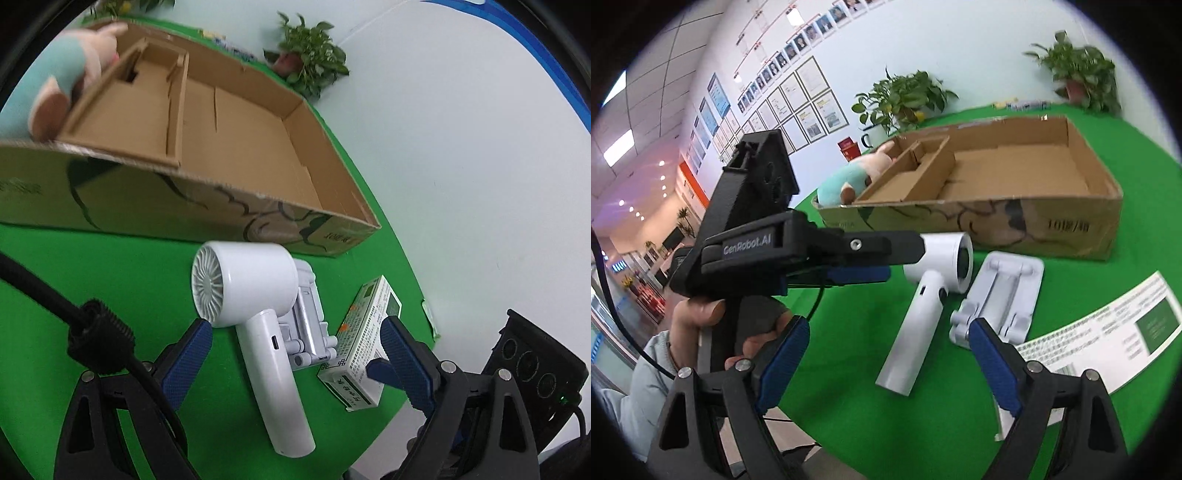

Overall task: Organize objects
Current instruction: 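Move the left tool to the white hair dryer and close on its handle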

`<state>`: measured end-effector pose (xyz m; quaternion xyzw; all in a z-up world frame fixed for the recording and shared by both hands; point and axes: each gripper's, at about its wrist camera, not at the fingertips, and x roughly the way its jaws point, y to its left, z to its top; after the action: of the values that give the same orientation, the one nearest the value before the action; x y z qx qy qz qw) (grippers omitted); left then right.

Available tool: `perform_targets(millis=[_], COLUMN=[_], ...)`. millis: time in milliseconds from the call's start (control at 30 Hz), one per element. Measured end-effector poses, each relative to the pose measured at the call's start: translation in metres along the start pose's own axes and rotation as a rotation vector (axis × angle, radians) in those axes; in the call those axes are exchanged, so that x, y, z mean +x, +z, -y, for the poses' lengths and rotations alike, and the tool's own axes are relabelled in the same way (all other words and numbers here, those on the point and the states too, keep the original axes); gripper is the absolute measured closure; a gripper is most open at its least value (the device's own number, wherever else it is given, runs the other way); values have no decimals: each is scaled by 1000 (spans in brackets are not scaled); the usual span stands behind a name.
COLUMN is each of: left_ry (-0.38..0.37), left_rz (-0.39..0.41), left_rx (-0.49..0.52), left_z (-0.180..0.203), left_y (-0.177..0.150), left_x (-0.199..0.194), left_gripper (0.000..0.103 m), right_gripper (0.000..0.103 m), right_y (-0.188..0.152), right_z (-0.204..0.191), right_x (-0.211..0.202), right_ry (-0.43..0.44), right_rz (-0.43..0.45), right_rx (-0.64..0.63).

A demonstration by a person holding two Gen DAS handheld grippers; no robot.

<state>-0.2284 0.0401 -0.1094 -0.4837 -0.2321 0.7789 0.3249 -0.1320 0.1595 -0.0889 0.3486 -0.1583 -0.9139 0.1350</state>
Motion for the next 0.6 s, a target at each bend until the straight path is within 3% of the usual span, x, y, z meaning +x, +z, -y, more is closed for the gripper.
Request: perform_targets(millis=[67, 200, 500, 600], left_ry=[-19, -57, -72, -51], left_rz=[-37, -84, -126, -126], left_rx=[-17, -23, -54, -50], left_z=[-5, -7, -19, -20], left_y=[0, -1, 3, 4], left_x=[11, 26, 44, 45], left_gripper=[14, 18, 30, 39], right_gripper=[18, 31, 70, 77], right_y=[-1, 0, -8, -7], right_z=[0, -3, 6, 7], right_x=[5, 15, 39, 41], right_ry=[13, 24, -80, -95], right_rz=[-18, -48, -151, -155], right_rx=[7, 5, 33, 47])
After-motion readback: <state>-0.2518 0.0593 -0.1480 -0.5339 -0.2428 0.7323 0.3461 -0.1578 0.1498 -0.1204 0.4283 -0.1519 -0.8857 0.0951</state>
